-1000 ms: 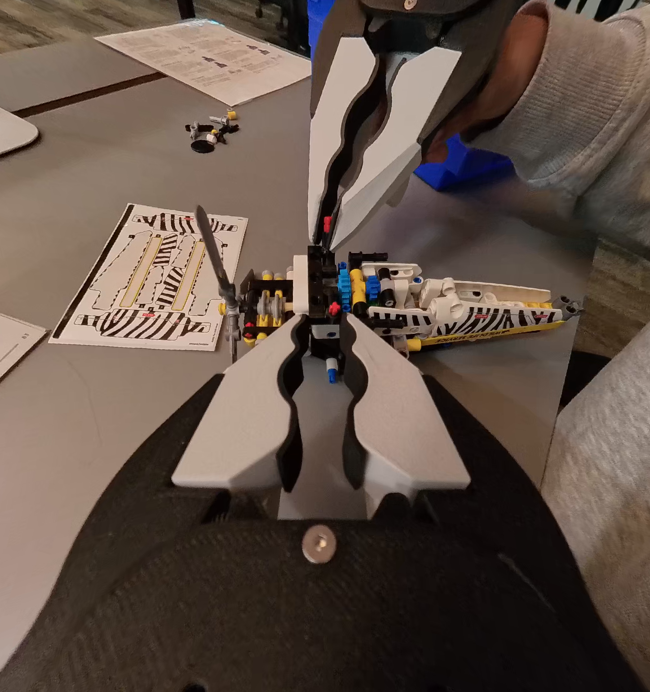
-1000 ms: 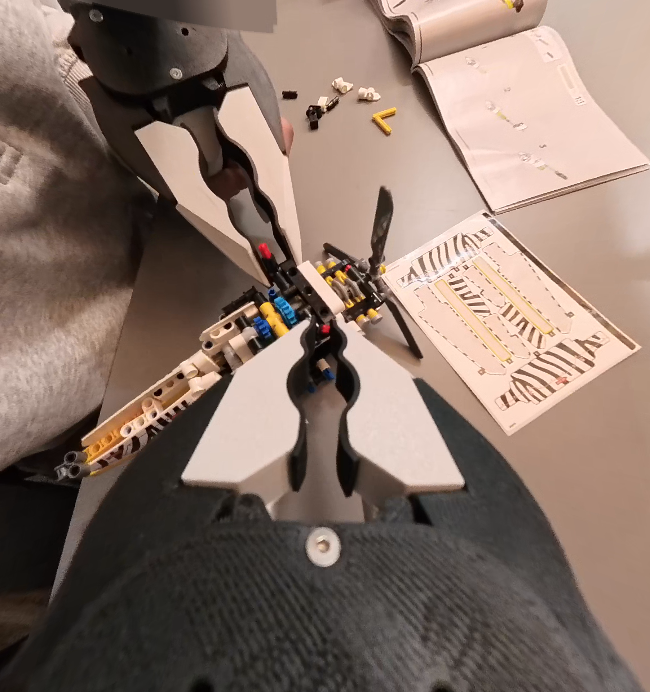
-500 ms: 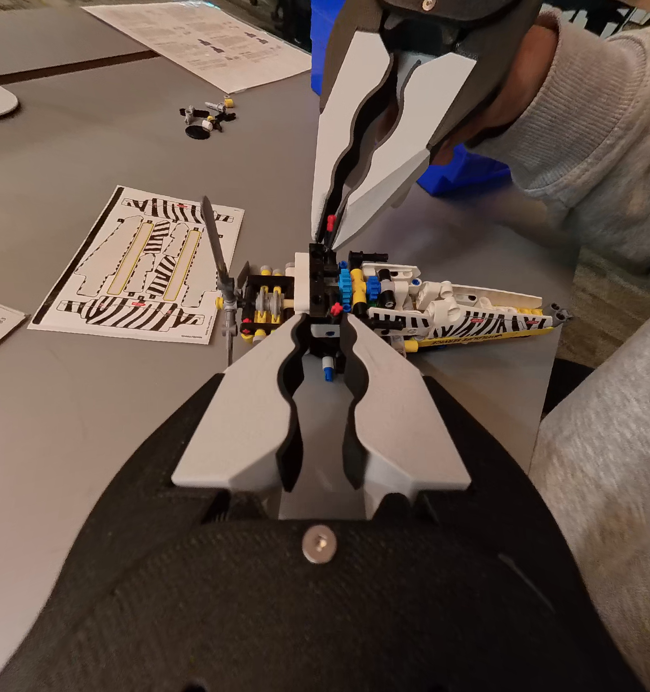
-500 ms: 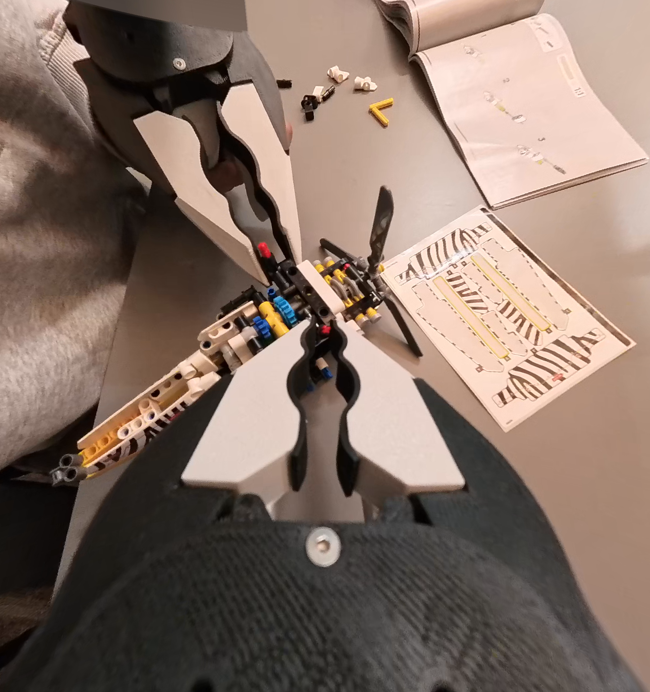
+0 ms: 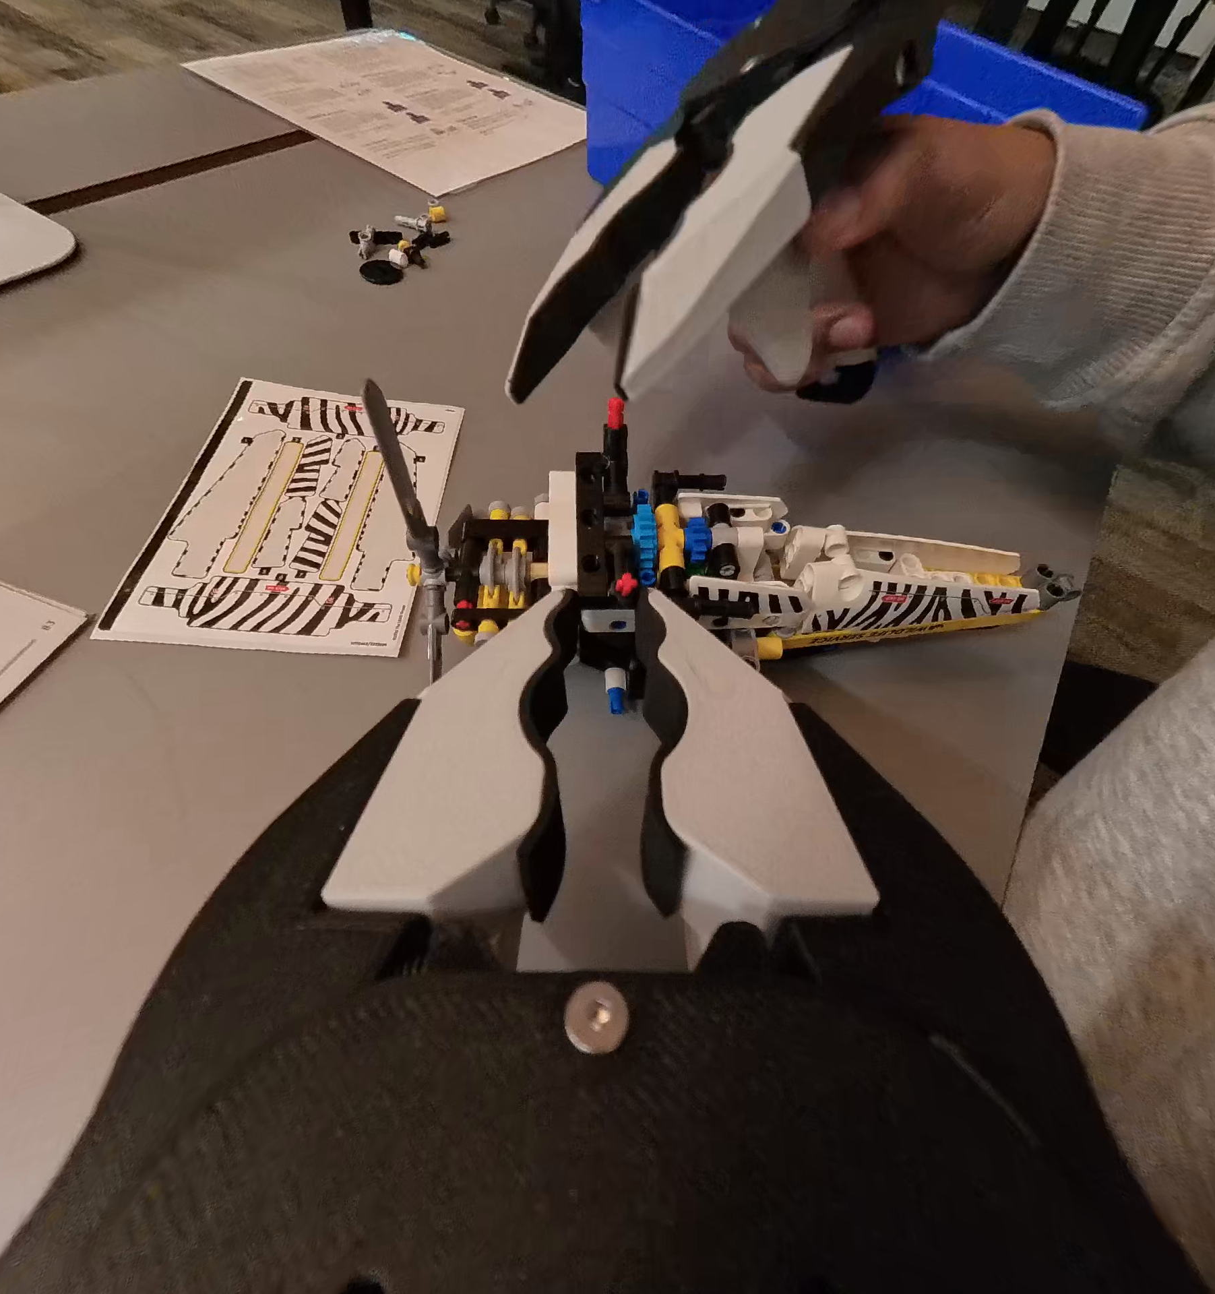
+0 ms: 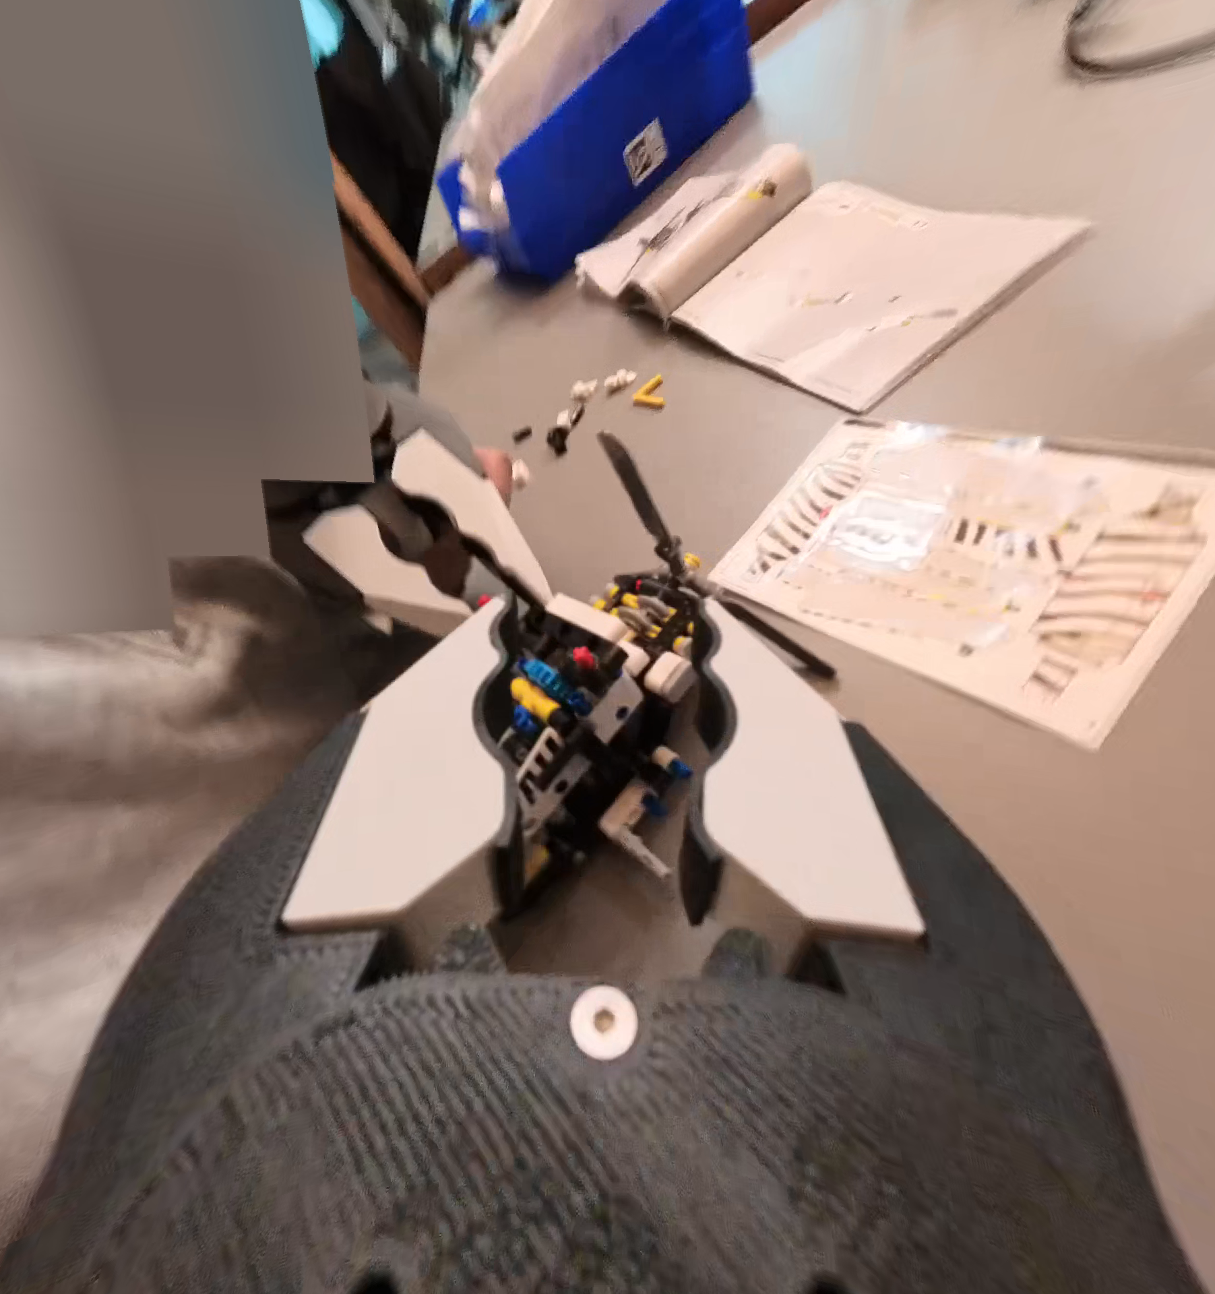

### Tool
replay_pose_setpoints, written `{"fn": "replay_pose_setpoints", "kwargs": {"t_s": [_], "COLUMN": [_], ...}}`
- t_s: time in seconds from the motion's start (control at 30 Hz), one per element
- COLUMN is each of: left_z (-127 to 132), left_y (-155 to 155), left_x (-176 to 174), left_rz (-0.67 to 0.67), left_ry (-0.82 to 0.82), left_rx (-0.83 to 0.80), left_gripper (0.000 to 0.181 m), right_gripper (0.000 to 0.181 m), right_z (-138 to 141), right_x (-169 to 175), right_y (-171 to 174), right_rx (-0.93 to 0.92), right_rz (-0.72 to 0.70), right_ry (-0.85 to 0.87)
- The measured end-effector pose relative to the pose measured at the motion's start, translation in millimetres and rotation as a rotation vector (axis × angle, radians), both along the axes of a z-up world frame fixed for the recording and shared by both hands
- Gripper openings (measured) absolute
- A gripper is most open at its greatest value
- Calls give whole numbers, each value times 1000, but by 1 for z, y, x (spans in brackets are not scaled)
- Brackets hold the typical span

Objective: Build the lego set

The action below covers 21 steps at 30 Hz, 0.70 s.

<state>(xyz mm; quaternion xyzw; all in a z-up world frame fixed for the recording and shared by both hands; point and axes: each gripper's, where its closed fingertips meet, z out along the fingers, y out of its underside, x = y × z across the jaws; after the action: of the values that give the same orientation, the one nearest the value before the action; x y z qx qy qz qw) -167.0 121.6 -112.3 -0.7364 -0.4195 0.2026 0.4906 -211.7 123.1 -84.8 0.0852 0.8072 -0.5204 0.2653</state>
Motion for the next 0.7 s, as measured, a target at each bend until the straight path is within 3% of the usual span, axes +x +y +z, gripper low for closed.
{"fn": "replay_pose_setpoints", "kwargs": {"t_s": [0.2, 0.4, 0.7], "left_z": [-2, -4, -6], "left_y": [-1, -3, -6], "left_x": [0, 1, 1], "left_rz": [2, 8, -12], "left_ry": [13, 17, -8], "left_rx": [-19, -33, 32], "left_gripper": [14, 14, 14], "right_gripper": [54, 71, 74], "right_z": [-27, -41, -40], "right_x": [-5, 6, 21], "right_y": [8, 12, 0], "right_rx": [194, 329, 377], "right_rz": [-104, -20, 126], "right_ry": [-442, -642, -875]}}
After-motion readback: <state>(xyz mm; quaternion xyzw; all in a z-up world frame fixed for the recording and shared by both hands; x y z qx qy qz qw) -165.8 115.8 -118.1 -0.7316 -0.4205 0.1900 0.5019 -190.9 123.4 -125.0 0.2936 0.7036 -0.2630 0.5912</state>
